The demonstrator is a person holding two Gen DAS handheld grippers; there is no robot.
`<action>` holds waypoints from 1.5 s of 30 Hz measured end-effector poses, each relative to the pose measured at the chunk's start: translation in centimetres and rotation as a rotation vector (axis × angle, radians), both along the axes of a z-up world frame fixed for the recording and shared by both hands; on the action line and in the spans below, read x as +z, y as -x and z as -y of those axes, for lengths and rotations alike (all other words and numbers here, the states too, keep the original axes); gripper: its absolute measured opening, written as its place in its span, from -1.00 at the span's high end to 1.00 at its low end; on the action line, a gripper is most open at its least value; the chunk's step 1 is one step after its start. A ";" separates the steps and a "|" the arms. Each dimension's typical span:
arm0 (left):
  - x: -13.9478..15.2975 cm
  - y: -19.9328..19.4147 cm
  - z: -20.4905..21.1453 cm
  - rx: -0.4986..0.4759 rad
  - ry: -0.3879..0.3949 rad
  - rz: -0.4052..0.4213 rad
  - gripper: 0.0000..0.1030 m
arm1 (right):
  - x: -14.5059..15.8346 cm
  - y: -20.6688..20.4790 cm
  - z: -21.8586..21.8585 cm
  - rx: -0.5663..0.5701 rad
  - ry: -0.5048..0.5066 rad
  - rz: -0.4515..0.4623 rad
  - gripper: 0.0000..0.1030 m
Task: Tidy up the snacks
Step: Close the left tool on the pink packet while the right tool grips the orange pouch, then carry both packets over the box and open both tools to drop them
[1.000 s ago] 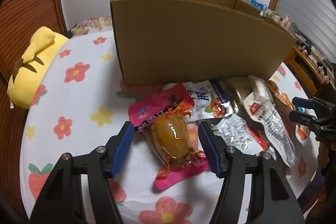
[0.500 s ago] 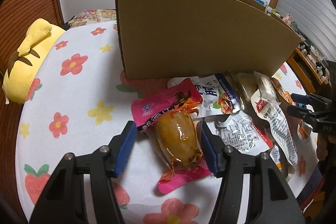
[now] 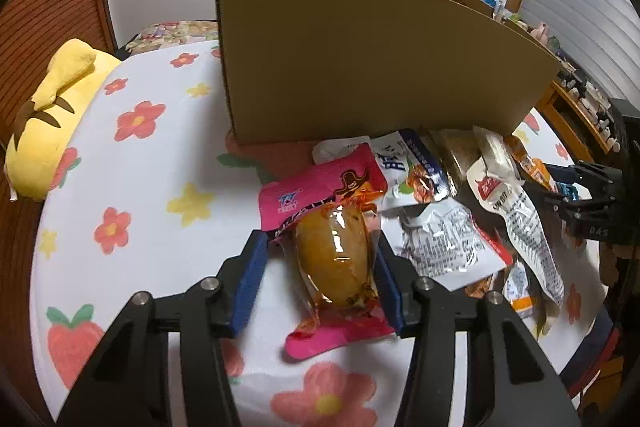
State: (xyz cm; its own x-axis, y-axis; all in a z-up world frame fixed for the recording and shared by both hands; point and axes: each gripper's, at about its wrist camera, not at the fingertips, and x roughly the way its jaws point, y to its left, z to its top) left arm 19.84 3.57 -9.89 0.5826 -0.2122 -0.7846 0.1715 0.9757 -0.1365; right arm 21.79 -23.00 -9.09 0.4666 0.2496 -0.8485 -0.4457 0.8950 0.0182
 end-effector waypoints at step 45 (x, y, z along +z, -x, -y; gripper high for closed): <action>6.0 5.1 0.2 -0.048 0.052 0.158 0.34 | 6.0 6.3 -0.1 0.079 -0.126 0.129 0.13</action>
